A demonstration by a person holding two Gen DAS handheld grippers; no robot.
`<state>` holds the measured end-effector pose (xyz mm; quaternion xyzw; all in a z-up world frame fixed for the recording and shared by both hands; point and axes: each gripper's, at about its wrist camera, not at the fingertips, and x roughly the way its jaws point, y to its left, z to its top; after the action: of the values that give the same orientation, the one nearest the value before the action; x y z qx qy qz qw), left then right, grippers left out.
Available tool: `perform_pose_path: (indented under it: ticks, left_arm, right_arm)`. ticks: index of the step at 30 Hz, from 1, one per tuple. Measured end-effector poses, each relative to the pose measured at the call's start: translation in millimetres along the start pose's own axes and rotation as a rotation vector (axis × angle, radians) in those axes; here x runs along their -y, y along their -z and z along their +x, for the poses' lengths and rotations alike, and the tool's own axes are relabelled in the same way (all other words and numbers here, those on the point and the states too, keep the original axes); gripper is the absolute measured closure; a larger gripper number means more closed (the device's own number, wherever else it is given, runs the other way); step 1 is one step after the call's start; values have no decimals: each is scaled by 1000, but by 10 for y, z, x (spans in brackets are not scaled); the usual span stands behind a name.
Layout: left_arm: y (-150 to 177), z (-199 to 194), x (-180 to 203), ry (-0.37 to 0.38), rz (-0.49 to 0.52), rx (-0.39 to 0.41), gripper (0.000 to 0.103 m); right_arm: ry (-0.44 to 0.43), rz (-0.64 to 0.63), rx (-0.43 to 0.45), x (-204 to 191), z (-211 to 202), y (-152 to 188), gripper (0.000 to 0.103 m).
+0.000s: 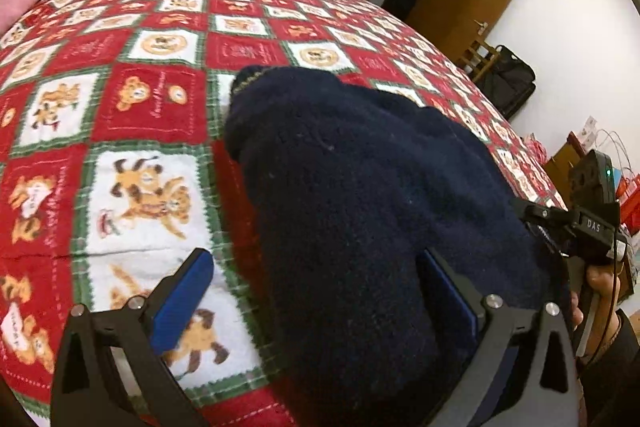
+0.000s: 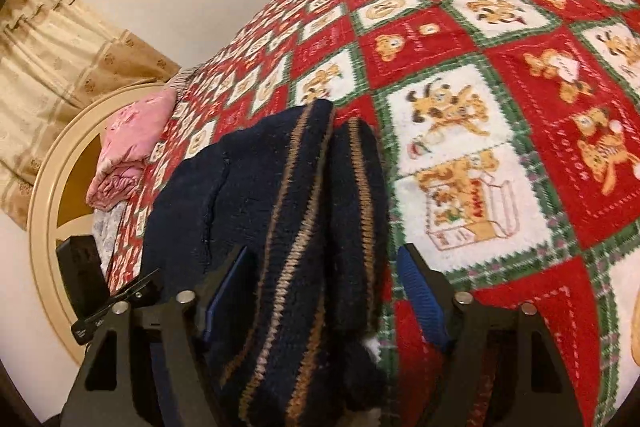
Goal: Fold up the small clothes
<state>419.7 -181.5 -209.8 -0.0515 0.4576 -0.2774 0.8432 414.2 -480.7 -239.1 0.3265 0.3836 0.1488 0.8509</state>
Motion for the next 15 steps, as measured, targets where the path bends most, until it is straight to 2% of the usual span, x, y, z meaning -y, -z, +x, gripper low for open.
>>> perform_pose_path:
  ticks: [6,9,11,12,15]
  left_arm:
    - [-33,92,-29,34,-10,-25,0]
    - [-15,92,-1,22,6,-17,0]
    - [-3,92,44,2,26,-9,0]
    - [0,87,65,-10,36,0,0]
    - [29,53,169,-36,93,36,9]
  right_arm:
    - [-3,11,13,34,103,9,39]
    - [-4,16,21,63,82,27,49]
    - [-22,29,31,115,59,54,61]
    - [-36,39,39,151,52,78,63]
    - [-38,32,49,144,60,97,65]
